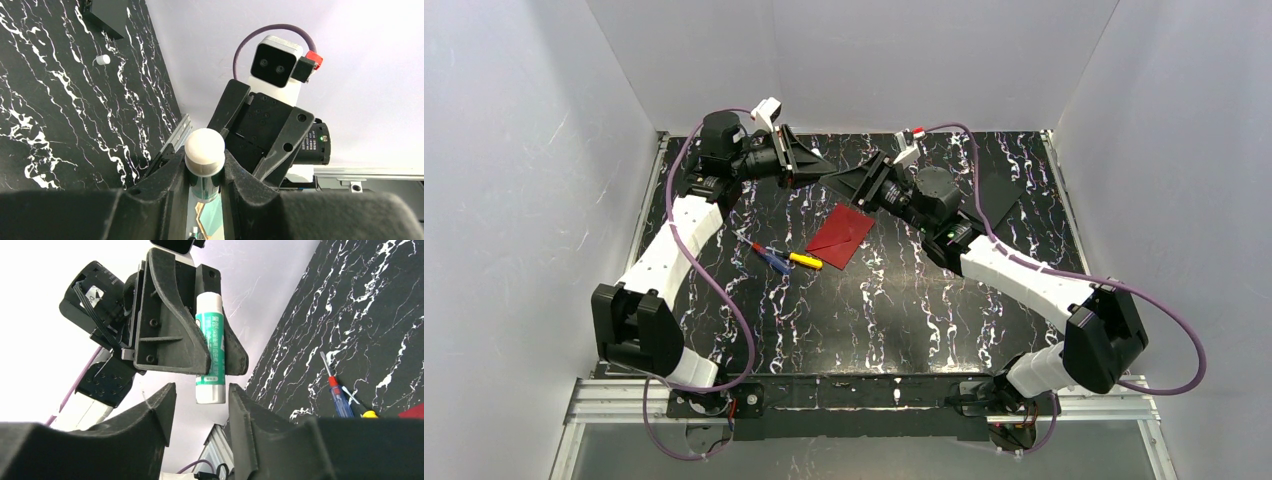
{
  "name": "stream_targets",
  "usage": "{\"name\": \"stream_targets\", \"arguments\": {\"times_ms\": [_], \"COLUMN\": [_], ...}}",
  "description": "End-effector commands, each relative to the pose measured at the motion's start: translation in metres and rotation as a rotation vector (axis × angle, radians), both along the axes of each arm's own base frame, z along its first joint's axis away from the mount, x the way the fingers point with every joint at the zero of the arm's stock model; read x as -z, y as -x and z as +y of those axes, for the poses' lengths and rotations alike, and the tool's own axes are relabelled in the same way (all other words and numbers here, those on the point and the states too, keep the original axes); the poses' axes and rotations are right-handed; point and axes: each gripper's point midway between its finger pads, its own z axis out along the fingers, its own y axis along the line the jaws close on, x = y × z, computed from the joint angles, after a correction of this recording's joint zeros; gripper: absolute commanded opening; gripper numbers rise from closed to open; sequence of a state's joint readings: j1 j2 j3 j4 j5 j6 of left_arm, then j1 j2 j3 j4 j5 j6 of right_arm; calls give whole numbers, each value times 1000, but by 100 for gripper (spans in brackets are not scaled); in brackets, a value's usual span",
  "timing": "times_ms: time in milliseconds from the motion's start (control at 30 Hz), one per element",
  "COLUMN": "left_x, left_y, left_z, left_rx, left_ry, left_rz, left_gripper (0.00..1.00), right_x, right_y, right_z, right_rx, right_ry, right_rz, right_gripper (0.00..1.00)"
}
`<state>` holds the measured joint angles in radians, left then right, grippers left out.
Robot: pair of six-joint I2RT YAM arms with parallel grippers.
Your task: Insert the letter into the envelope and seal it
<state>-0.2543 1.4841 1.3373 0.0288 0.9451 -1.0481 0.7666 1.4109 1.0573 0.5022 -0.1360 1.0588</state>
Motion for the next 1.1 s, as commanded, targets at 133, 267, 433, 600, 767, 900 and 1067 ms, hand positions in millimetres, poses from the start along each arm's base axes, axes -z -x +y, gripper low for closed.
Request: {"name": "stream_targets", "arguments": {"times_ms": [133,267,433,600,767,900,1067], "left_x": [-22,-15,36,84,108,111,90], "left_y": [17,11,4,4,-1,-5,-6], "left_z": [5,9,29,36,39,42,37], "left_rx": [24,-41,-171,-197,-197,-205,-137], "left_ry": [33,-10,-226,-333,-380,-401,-375], "left_rz": [-47,-31,104,264,289,250,24], "left_gripper": [0,0,0,0,0,0,0], "right_x": [-20,-5,61,115,135,116,66], "right_y": [3,-4,-27,-52,-65,-54,-18], "right_z": [2,7,2,-9,-4,15,22], "right_rx": [-44,-42,-14,16,51,-1,-148], "right_ry": [-54,89,510,840,1054,902,690], "right_rz": [-45,-117,-266,-372,-435,-397,-363], "right_gripper": [25,8,2,1,1,4,59]}}
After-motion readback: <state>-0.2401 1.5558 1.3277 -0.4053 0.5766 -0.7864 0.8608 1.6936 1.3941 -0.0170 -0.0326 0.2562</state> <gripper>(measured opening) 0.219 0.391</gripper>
